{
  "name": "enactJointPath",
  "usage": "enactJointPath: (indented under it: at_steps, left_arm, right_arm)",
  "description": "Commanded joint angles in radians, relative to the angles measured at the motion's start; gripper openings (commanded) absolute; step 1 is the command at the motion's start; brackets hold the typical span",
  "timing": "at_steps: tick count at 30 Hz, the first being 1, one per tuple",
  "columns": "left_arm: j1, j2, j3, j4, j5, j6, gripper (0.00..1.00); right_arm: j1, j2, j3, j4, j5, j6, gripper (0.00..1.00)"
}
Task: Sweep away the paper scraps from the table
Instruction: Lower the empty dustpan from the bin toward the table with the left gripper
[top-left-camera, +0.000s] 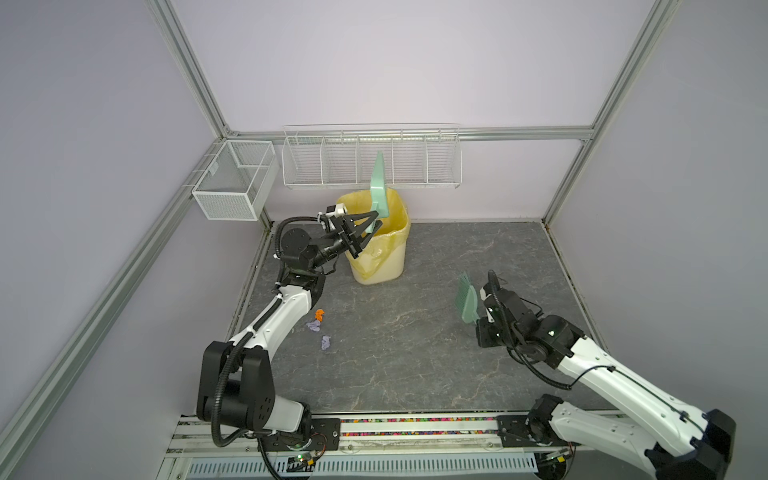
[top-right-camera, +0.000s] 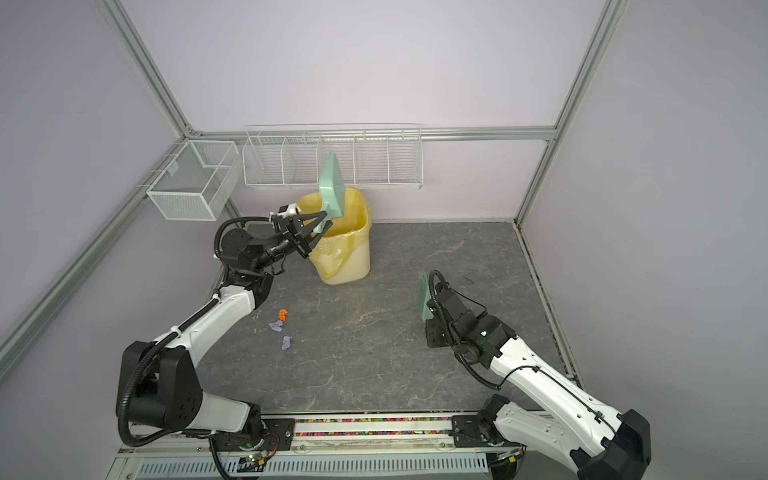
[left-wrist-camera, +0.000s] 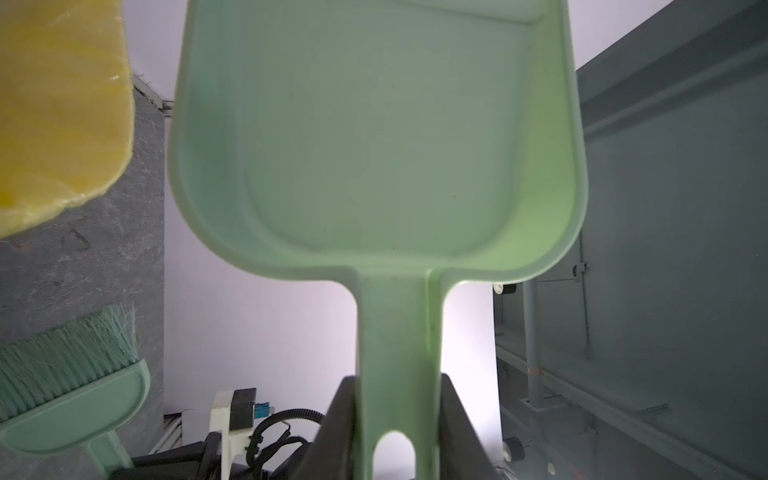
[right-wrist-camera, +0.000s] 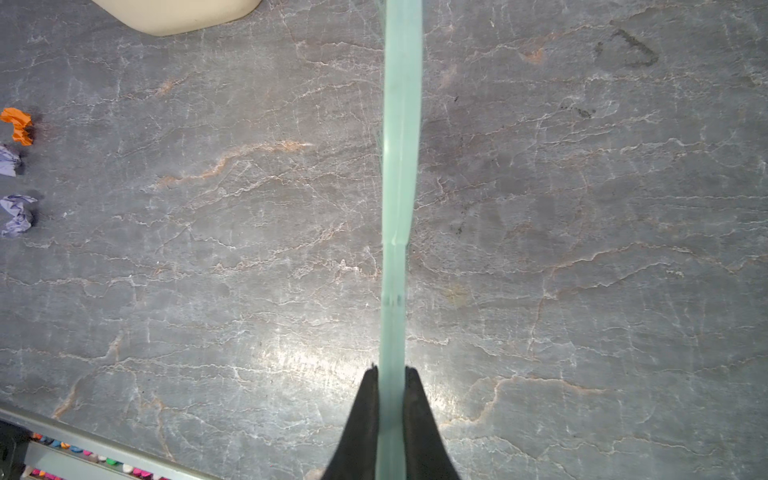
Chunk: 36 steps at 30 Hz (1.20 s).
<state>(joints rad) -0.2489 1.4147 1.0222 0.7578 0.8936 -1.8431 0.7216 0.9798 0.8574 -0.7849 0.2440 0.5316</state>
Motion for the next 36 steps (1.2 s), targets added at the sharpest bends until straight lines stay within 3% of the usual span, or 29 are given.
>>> enactJointPath:
  at_steps: [1,11,18,22,30,36]
  left_arm:
    - [0.001,-0.076,0.020,-0.195,0.048,0.168,0.00]
    - [-0.011,-0.182,0.056,-0.566,0.060,0.451,0.00]
    - [-0.024,-0.234,0.094,-0.801,0.063,0.664,0.00]
    - [-0.038,-0.273,0.168,-1.063,0.012,0.875,0.00]
    - [-0.078,-0.331,0.183,-1.317,-0.061,1.072,0.00]
    - [-0.102,-0.355,0.225,-1.578,-0.209,1.269,0.00]
  right_arm:
    - [-0.003,-0.018,0.006,0.037,-0.016,0.012,0.07]
    - [0.002,-0.074,-0.009,0.148,-0.117,0.027,0.07]
    - [0.062,-0.077,-0.015,0.215,-0.109,0.057,0.07]
    - [0.114,-0.051,-0.003,0.238,-0.088,0.061,0.07]
    - [0.187,0.012,0.004,0.282,-0.073,0.087,0.07]
    - [0.230,0.042,-0.009,0.320,-0.067,0.149,0.07]
